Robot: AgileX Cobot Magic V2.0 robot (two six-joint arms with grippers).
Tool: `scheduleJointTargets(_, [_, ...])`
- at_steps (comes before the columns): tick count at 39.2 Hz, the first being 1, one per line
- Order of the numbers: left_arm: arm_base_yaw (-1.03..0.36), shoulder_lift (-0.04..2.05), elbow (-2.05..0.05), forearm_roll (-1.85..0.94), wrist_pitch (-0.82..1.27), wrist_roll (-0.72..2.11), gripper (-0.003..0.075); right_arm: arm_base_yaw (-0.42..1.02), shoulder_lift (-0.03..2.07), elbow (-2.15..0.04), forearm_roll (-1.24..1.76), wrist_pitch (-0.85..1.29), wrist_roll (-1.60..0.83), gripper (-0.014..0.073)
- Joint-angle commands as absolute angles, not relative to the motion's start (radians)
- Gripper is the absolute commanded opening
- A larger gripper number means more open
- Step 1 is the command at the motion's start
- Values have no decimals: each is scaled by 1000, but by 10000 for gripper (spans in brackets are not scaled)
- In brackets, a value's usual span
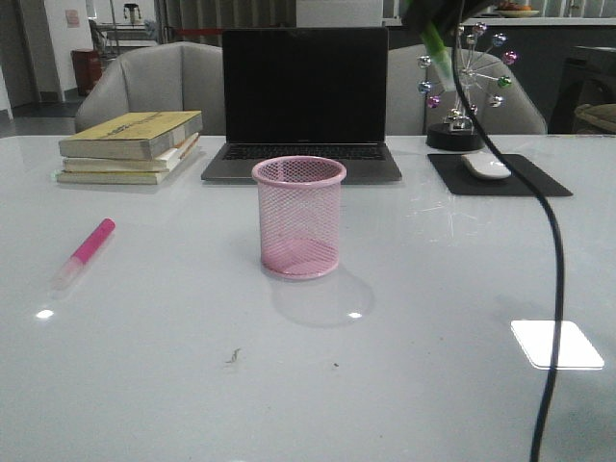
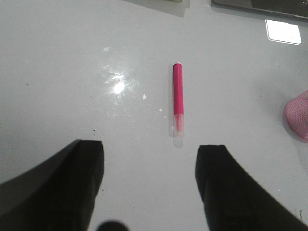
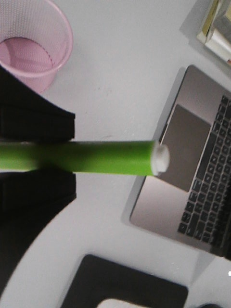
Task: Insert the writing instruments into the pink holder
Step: 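Carry the green highlighter over the pink mesh holder with the right gripper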
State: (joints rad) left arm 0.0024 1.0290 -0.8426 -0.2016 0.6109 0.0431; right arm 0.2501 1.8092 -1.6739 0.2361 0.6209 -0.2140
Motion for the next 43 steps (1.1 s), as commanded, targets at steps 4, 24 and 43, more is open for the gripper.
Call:
scheduleJointTargets(4, [3, 1017, -880, -215, 553, 42, 477, 341, 1694, -1509, 259, 257, -252, 27])
scheduleJointTargets(24, [3, 1017, -880, -215, 555, 42, 477, 574, 1730, -1155, 258, -483, -252, 27])
scheduleJointTargets(43, [3, 1017, -880, -215, 555, 42, 477, 574, 1840, -1155, 258, -480, -251, 27])
